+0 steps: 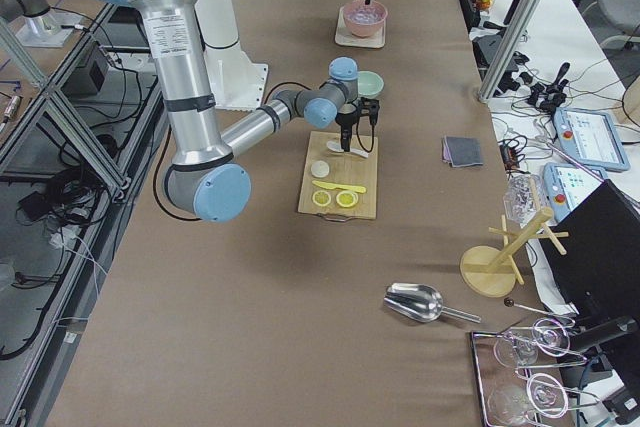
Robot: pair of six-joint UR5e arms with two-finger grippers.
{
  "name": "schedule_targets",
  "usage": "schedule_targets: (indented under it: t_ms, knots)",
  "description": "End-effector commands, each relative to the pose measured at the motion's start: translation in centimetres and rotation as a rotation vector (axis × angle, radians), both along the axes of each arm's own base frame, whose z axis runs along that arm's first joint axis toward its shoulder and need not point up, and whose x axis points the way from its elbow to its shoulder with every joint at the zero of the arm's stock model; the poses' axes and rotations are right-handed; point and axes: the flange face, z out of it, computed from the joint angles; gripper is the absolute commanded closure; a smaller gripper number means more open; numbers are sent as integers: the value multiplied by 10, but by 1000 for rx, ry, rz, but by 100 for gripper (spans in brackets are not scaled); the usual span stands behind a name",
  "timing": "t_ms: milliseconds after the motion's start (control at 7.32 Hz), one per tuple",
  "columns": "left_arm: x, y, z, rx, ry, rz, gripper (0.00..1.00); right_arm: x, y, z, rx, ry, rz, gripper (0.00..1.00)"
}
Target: Put spoon and ice into bowl
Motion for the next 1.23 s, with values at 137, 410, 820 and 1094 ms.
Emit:
schedule_targets:
  t_ms: [137,410,820,1094]
  knots:
    - [3,-1,-5,1,4,-1,10,-2,-9,15,-20,26,13,71]
    - [3,-2,-7,2,5,-2,10,-4,-10,18,-25,32,13,78]
    - [3,-3,-7,10,-6,-14,10,-3,-24,-7,-13,-2,28,100]
    - [10,0,-7,-1,-24,-29,10,-8,-36,-45,-33,-59,63,100]
